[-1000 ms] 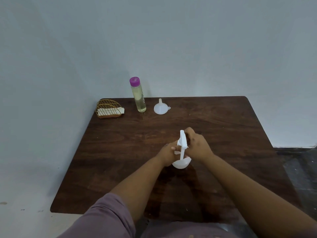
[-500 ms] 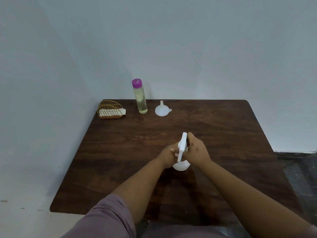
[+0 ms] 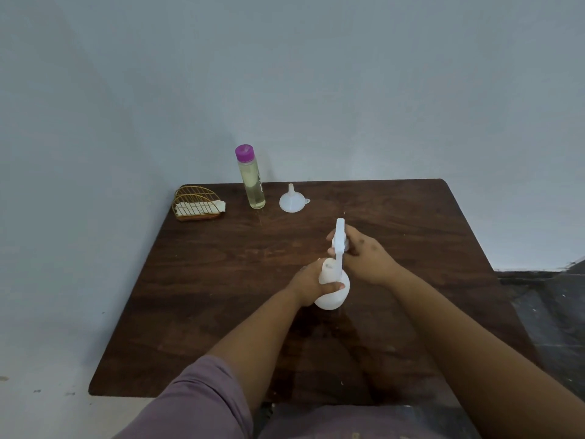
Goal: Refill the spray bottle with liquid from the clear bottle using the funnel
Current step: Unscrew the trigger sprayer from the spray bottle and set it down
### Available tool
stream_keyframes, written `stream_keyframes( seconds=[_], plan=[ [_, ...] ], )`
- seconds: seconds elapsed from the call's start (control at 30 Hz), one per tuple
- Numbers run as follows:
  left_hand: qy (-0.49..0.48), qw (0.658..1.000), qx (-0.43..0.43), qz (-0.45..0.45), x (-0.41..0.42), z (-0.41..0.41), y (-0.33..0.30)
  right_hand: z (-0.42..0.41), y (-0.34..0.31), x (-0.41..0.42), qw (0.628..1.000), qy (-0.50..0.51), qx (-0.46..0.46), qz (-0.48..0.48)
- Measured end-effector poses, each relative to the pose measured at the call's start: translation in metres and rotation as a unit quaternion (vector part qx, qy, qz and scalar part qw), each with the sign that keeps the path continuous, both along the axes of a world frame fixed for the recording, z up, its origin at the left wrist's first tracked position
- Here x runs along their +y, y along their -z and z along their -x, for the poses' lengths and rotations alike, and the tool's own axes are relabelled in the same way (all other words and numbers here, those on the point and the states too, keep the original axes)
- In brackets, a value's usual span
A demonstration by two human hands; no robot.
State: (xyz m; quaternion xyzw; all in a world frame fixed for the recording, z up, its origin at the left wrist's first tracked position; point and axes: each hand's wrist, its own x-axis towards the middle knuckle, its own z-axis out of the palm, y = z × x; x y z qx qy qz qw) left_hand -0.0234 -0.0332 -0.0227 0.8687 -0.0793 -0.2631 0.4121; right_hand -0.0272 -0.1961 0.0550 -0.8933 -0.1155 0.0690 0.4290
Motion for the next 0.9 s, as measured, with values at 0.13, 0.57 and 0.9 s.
stream_keyframes(
  seconds=[0.13, 0.57, 0.9],
  plan=[
    [-0.005, 1.000, 0.007, 0.013, 0.000, -0.001, 0.001, 0.005, -0.019, -0.002, 0.998, 0.024, -0.053, -0.028],
    [-0.043, 0.998, 0.026, -0.023, -0.005, -0.010, 0.018, 0.013, -0.075, -0.015, 0.973, 0.074, -0.195, -0.105],
    [-0.056, 0.998, 0.016, -0.014, -0.003, -0.005, 0.021, 0.013, -0.081, -0.019, 0.943, 0.199, -0.118, -0.238]
  ],
)
